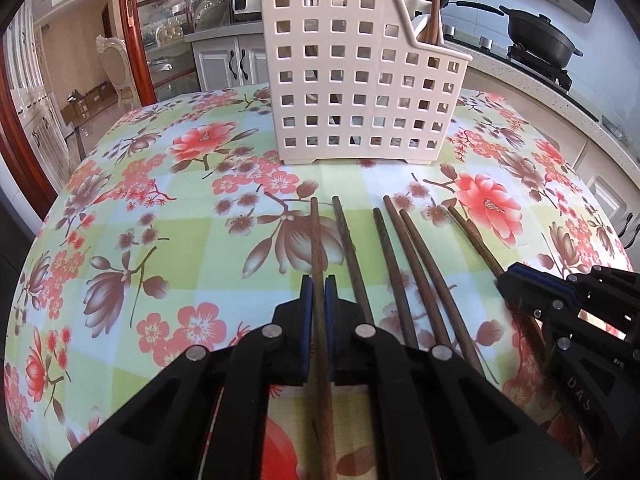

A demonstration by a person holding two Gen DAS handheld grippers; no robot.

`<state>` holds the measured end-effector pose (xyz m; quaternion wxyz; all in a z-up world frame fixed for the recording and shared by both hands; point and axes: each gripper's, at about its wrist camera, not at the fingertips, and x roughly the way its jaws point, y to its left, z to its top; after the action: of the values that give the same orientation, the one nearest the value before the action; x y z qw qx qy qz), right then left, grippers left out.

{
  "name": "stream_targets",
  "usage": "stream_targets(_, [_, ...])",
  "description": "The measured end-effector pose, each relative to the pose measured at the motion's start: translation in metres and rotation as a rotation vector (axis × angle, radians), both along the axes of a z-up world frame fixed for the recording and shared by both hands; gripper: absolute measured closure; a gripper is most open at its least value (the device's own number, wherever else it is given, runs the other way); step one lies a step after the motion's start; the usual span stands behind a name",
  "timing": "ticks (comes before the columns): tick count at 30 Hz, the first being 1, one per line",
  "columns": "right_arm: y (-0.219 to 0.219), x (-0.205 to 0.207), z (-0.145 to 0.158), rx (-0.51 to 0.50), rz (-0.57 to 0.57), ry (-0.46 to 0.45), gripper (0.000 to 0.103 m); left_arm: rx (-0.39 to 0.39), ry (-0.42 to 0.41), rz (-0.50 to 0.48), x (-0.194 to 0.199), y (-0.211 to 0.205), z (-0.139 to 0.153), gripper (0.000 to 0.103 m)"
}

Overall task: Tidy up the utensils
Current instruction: 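Lift the chopstick upright with the left tool while the right tool lifts its chopstick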

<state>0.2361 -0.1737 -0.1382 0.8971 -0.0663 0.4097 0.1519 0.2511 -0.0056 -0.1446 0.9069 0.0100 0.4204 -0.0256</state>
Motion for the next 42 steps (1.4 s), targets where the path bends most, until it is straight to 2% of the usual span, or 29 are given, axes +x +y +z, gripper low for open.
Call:
stream_targets(6, [-0.005, -0.002, 0.011, 0.032, -0.013, -0.031, 0.096, -0.010, -0.011, -0.003, -0.006, 0.001, 0.005, 0.097])
stream_targets(10, [-0.007, -0.006, 0.024, 0.058, -0.012, -0.077, 0.096, -0.020, -0.042, 0.002, -0.012, 0.004, 0.018, 0.097])
stream_targets(29, [-0.014, -0.031, 0.088, 0.204, 0.032, -0.267, 0.096, -0.081, -0.275, -0.029, -0.065, 0.019, 0.106, 0.097])
stream_targets(42, [-0.010, -0.062, 0.121, 0.193, 0.058, -0.398, 0.096, -0.056, -0.390, -0.036, -0.098, 0.021, 0.140, 0.097])
